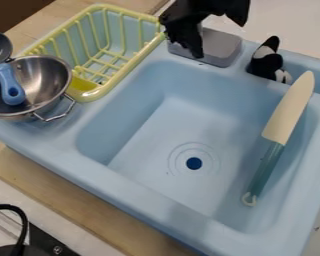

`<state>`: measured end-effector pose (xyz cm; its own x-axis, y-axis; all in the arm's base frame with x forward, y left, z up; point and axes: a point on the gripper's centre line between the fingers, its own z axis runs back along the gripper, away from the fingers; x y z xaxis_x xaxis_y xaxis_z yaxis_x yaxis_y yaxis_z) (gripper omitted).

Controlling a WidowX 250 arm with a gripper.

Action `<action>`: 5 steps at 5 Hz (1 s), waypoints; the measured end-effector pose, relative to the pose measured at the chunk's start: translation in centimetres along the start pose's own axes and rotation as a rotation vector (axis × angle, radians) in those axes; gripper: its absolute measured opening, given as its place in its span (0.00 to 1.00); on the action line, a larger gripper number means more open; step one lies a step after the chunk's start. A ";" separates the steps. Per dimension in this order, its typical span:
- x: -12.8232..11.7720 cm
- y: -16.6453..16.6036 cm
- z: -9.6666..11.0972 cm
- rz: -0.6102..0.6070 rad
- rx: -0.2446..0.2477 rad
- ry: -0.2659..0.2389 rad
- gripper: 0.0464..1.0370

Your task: Moved the black and white object into the upper left side of the sink

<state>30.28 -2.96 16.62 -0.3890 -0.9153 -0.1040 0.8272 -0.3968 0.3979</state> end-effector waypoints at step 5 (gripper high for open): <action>-0.9 -9.8 1.2 0.075 -0.267 0.049 0.96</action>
